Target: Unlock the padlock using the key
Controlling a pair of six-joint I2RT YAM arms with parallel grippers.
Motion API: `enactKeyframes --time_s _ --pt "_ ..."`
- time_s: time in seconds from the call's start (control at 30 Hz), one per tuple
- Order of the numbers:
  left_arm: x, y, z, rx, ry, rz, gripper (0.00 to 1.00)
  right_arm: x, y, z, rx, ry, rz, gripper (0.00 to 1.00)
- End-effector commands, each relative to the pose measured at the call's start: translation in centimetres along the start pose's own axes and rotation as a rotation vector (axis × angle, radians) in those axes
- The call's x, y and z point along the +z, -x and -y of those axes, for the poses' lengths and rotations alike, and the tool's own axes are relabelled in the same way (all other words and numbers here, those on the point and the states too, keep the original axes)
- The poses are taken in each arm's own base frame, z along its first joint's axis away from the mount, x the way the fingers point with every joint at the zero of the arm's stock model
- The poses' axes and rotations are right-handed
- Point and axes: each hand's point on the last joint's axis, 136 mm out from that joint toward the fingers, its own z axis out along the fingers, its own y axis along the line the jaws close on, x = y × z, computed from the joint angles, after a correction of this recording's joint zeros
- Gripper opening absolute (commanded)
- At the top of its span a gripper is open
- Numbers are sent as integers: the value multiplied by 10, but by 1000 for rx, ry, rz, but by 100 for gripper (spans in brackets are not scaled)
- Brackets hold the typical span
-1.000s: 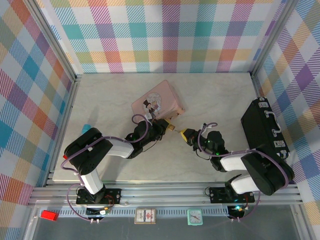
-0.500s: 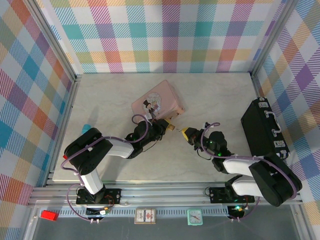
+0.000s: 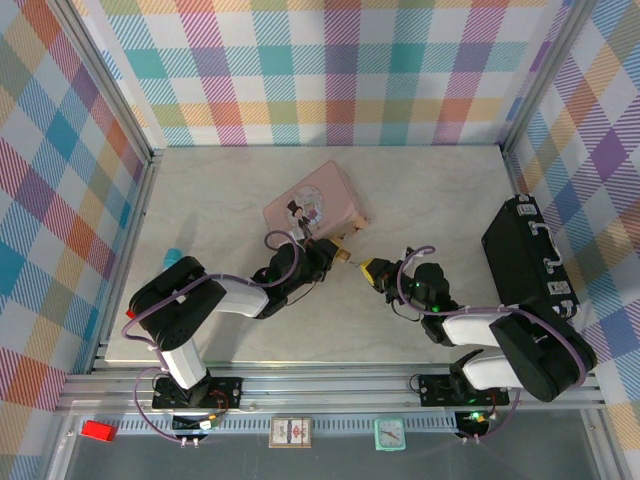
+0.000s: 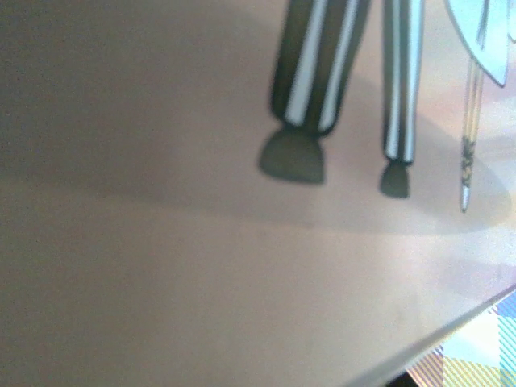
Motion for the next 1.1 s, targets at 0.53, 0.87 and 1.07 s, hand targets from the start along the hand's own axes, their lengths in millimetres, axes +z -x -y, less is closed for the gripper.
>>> enactKeyframes --time_s 0.53,0.87,1.07 --pt "-7 -21 14 -110 -45 -67 5 2 3 -26 -20 78 19 0" --pt "-5 -25 16 -110 -51 -75 5 3 2 -24 -18 75 17 0" --pt "-5 -26 18 -111 -55 -77 5 3 2 -22 -14 66 21 0"
